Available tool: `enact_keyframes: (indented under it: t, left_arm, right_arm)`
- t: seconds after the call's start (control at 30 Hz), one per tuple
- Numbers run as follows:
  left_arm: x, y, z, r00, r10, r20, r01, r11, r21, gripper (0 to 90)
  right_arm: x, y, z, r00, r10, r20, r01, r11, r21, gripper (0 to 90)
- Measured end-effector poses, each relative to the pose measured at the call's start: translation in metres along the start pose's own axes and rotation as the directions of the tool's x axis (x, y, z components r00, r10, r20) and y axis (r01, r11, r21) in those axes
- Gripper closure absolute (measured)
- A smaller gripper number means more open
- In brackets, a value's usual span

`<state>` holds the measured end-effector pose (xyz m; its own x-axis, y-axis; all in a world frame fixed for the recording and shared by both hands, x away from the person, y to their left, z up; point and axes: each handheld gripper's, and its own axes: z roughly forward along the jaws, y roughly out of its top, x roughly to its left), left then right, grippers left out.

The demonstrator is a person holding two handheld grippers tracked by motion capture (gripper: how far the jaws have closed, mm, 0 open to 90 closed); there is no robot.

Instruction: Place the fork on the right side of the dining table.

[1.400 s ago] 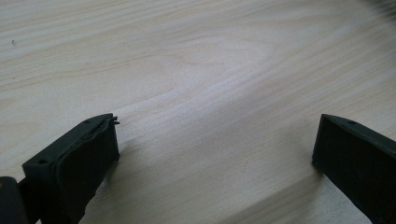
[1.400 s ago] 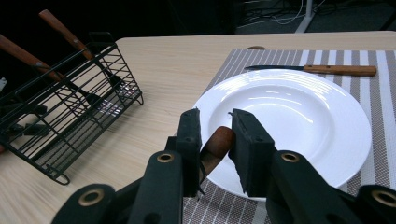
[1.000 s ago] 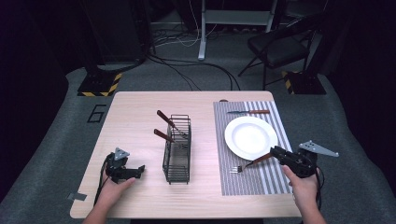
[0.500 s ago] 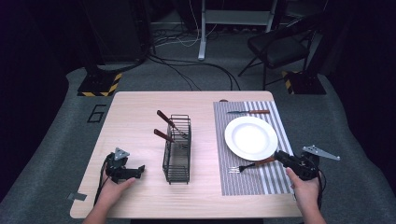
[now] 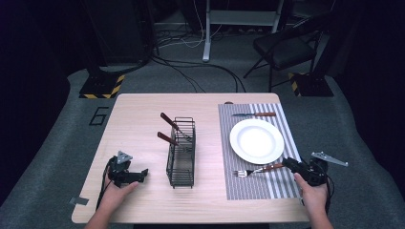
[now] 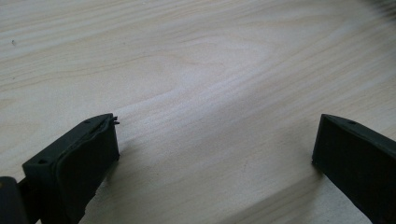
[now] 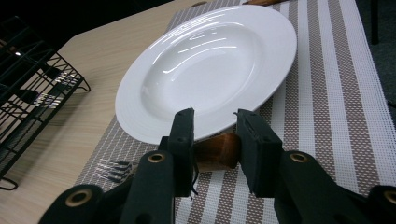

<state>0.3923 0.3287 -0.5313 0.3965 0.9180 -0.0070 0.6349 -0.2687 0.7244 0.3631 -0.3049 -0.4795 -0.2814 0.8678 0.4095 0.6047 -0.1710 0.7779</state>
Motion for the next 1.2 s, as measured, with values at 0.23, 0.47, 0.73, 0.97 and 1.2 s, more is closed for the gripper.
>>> enact_keyframes:
  t: [0.23,0.47,0.73,0.97,1.2]
  left_arm:
    - [0.000,0.000,0.000,1.0000,0.000,0.000,0.000,1.0000,0.000,0.1]
    - [0.000,0.000,0.000,1.0000,0.000,0.000,0.000,1.0000,0.000,0.1]
    - [0.000,0.000,0.000,1.0000,0.000,0.000,0.000,1.0000,0.000,0.1]
    - [0.000,0.000,0.000,1.0000,0.000,0.000,0.000,1.0000,0.000,0.1]
    - [0.000,0.000,0.000,1.0000,0.000,0.000,0.000,1.0000,0.000,0.1]
  right_arm:
    - [-0.006,-0.004,0.003,0.9995,0.032,-0.005,-0.032,0.999,0.009,66.5]
    - [-0.017,-0.009,0.005,0.9961,0.081,-0.036,-0.081,0.997,0.014,66.4]
    - [-0.026,-0.016,0.010,0.9876,0.130,-0.088,-0.129,0.992,0.015,64.1]
    - [-0.031,-0.020,0.014,0.9856,0.153,-0.071,-0.151,0.988,0.039,63.6]
    - [-0.035,-0.022,0.016,0.9828,0.174,-0.061,-0.170,0.983,0.069,63.3]
